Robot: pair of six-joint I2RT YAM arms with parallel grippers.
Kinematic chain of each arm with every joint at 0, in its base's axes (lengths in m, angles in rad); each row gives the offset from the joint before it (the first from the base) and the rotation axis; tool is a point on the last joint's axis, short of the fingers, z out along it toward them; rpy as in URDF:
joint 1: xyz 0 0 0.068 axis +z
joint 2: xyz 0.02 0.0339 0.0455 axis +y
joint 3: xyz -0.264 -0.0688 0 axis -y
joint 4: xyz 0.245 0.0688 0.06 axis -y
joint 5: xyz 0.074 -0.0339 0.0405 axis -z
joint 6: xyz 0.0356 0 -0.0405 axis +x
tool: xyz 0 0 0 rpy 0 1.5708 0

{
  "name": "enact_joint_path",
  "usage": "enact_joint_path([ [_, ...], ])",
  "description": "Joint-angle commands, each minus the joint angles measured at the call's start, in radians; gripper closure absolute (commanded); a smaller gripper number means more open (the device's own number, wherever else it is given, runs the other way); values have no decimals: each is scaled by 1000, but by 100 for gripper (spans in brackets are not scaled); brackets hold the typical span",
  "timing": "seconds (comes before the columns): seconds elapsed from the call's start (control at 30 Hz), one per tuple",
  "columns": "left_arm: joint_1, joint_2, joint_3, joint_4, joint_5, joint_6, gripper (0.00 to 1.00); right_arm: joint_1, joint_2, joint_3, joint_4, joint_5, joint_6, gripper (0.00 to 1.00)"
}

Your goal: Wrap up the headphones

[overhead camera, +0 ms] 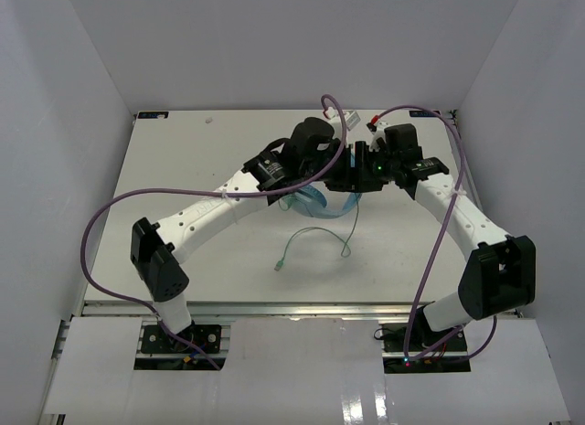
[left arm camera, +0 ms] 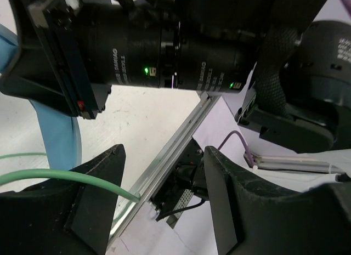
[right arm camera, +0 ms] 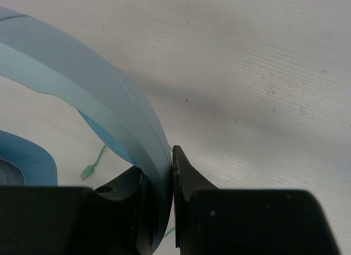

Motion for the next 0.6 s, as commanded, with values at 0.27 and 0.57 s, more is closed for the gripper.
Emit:
enact_joint_path([
  [0.27, 45, 47, 173, -41, 56, 2, 29, 1, -85, -44, 82, 13, 18, 92],
  [0.57, 97, 105, 272, -51, 92, -31, 29, 43, -143, -125, 128, 113, -63, 92],
])
